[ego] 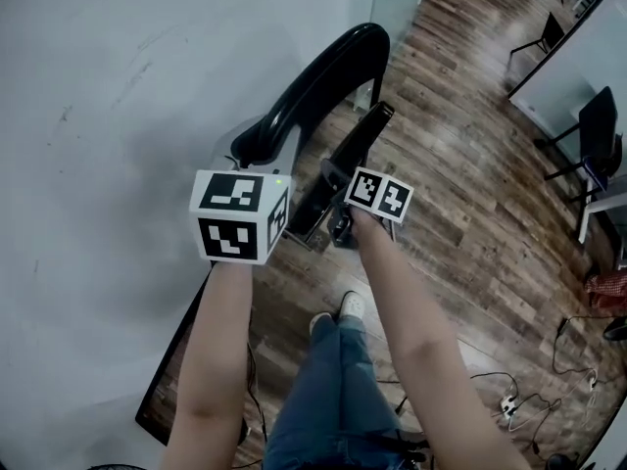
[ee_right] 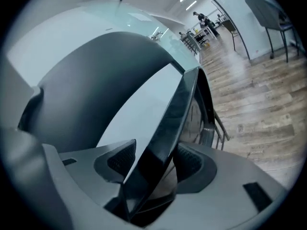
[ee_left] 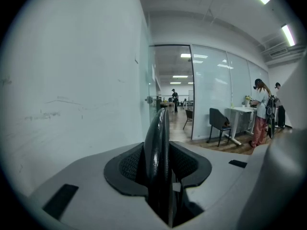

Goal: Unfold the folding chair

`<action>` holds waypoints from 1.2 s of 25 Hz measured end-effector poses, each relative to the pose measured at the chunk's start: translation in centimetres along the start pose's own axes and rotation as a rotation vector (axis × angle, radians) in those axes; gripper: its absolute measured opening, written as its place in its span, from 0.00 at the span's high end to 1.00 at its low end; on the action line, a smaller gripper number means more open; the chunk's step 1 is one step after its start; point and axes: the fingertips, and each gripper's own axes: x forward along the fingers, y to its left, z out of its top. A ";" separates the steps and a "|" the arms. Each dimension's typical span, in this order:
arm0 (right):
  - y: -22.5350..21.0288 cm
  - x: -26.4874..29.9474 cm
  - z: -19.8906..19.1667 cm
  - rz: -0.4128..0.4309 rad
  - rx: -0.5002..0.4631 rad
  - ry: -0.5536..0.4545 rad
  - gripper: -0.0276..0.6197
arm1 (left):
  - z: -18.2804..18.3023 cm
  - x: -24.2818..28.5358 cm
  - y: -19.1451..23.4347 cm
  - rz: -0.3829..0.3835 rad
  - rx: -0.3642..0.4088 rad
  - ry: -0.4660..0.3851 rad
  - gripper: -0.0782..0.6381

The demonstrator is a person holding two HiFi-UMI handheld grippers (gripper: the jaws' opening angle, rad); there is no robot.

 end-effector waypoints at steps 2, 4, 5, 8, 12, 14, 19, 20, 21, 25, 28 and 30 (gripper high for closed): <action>-0.7 0.2 0.0 -0.066 -0.045 0.014 0.61 | -0.1 0.0 -0.5 -0.009 -0.001 0.001 0.70; -1.1 0.0 0.0 -0.090 -0.065 0.032 0.60 | 0.0 -0.1 -0.9 -0.015 -0.003 0.001 0.70; -1.3 -0.2 0.0 -0.095 -0.063 0.036 0.59 | 0.0 0.0 -0.9 -0.016 -0.003 0.000 0.70; -1.9 -0.9 -0.1 -0.095 -0.044 0.037 0.60 | 0.0 0.0 -1.1 -0.021 -0.007 0.002 0.70; -2.7 -2.1 -0.4 -0.068 -0.035 0.059 0.60 | -0.2 0.0 -1.8 -0.032 -0.015 0.004 0.70; -3.7 -3.0 -0.7 -0.068 -0.024 0.070 0.60 | -0.4 0.1 -1.8 -0.025 -0.020 0.003 0.70; -8.4 -6.7 -2.5 -0.059 0.077 0.106 0.59 | -1.5 0.6 -0.6 -0.008 -0.058 0.013 0.70; -9.4 -7.5 -2.8 -0.052 0.105 0.097 0.59 | -1.7 0.6 -0.7 -0.007 -0.066 0.014 0.70; -10.3 -8.2 -3.0 -0.050 0.126 0.083 0.59 | -1.9 0.6 -0.8 -0.004 -0.071 0.015 0.70; -13.8 -9.8 -4.2 -0.073 0.151 0.066 0.50 | -2.9 0.9 -1.2 0.011 -0.081 0.017 0.70; -16.7 -10.9 -5.2 -0.101 0.197 0.081 0.46 | -3.7 1.5 -1.5 0.007 -0.098 0.022 0.70; -18.8 -11.9 -6.0 -0.136 0.237 0.075 0.45 | -4.2 1.6 -1.8 0.008 -0.106 0.023 0.70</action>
